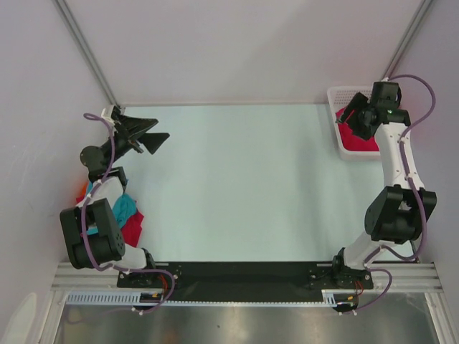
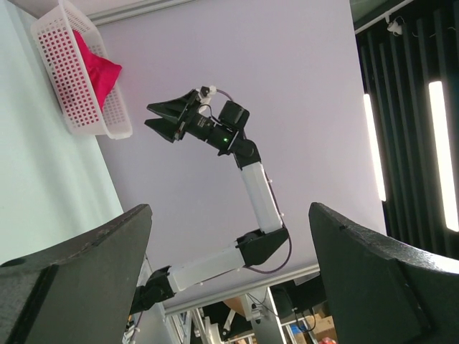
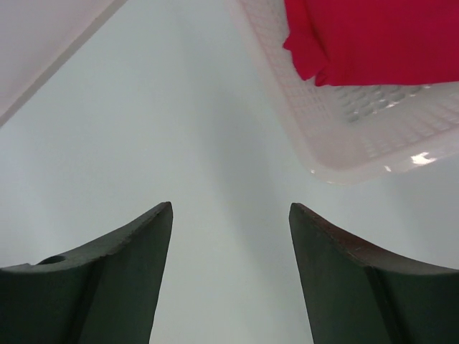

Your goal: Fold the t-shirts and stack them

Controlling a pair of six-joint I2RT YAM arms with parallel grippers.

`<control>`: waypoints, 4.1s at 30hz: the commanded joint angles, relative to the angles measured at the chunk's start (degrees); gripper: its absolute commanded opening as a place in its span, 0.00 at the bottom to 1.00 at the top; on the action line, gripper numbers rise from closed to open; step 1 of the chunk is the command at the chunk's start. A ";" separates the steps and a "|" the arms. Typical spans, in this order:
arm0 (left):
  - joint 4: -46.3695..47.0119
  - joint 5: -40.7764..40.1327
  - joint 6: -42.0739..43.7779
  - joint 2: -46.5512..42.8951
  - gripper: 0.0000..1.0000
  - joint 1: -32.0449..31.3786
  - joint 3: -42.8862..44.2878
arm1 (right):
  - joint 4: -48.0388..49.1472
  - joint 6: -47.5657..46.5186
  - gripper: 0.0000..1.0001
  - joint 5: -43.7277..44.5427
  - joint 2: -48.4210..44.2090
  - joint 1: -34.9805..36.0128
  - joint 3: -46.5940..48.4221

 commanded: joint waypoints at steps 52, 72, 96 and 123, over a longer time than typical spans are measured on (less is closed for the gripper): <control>24.68 -1.66 0.90 1.33 1.00 -0.62 -0.90 | -11.24 -7.90 0.76 34.84 28.25 13.06 21.20; 24.68 -1.83 0.99 0.01 1.00 -1.06 -2.57 | -5.80 -4.91 0.75 33.62 29.14 12.27 9.25; 24.68 -2.63 0.29 -1.84 1.00 -2.03 -3.54 | 3.93 -3.34 0.00 -1.17 21.58 44.51 3.46; 24.60 -4.03 -0.33 -2.54 1.00 -2.03 -4.15 | 12.76 1.51 0.27 -9.38 24.31 60.09 -1.31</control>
